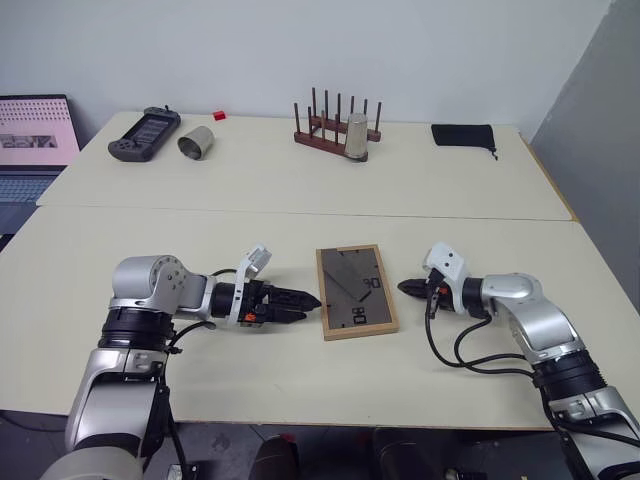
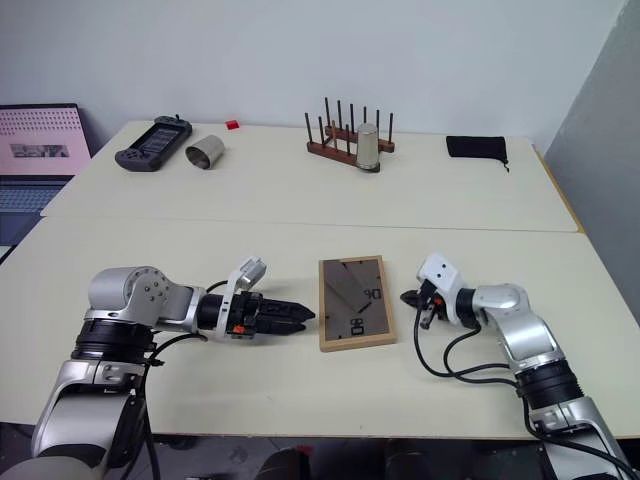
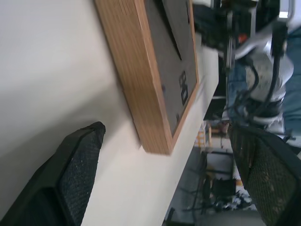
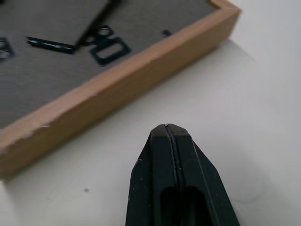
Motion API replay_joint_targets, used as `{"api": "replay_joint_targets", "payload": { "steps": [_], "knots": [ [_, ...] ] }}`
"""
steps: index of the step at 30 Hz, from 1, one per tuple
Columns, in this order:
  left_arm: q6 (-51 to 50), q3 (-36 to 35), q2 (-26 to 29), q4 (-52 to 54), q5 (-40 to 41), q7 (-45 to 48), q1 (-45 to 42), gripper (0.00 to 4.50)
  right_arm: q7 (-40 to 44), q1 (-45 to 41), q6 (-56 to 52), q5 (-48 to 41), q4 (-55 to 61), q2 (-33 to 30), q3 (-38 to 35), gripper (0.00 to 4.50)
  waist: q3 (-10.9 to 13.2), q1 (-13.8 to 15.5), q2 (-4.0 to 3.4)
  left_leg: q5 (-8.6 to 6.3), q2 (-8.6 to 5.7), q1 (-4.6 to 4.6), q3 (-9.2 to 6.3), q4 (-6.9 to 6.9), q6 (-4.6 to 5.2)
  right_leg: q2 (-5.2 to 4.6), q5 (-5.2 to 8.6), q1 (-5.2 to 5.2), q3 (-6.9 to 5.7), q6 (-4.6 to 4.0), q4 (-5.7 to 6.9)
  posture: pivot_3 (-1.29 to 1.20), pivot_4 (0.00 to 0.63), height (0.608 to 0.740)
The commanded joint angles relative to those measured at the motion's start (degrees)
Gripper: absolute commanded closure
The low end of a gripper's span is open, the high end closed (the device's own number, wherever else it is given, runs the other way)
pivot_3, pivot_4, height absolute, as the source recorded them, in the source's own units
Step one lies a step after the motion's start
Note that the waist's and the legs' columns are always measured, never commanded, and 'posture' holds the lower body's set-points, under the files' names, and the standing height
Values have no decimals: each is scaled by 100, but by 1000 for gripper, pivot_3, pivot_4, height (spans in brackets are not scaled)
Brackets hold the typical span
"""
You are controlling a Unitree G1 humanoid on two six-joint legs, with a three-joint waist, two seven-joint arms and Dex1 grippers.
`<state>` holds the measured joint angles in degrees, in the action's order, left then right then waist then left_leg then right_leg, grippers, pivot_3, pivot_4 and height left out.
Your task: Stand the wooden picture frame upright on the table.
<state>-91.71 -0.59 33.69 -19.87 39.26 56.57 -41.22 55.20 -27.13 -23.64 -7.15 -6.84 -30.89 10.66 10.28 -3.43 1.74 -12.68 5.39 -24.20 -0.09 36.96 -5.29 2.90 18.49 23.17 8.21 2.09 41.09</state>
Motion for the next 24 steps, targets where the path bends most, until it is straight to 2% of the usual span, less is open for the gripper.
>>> {"api": "replay_joint_targets", "payload": {
  "steps": [1, 9, 14, 18, 24],
  "knots": [
    [356, 12, -245, -241, -183, -326, -40, 73, -82, 52, -183, -86, 394, 203, 129, 4500, -1, 9, 0, 0, 0, 2, 0, 0, 0, 0, 0, -1, -1, 0, 0, 0, 150, 740],
    [719, 165, -577, -98, -148, -401, 2, 73, -399, -192, -226, 11, 295, 765, 356, 4500, -6, 22, -3, 0, -4, 46, -2, 1, 0, -2, 0, -52, -1, 4, -7, 0, 150, 740],
    [860, 268, -486, 222, -35, -248, 139, 73, -440, -230, -306, -1, 342, 893, 387, 4500, -6, 41, -3, 0, -5, 42, -7, 0, 0, -4, 0, -53, -4, 4, -11, 0, 150, 740],
    [922, 174, -353, 306, 25, -188, 176, 693, -455, -117, -297, 10, 363, 831, 341, 4500, -6, 33, -3, -1, -5, 38, -7, -1, -1, -5, 0, -52, -3, 3, -17, 0, 150, 740],
    [782, 7, -235, 461, 210, -132, 114, 1992, -475, -34, -228, 29, 265, 665, 219, 4500, -5, 12, -3, -1, -5, 36, -7, -5, 0, -5, 0, -46, -3, 3, -18, 0, 150, 740]
  ]
}}
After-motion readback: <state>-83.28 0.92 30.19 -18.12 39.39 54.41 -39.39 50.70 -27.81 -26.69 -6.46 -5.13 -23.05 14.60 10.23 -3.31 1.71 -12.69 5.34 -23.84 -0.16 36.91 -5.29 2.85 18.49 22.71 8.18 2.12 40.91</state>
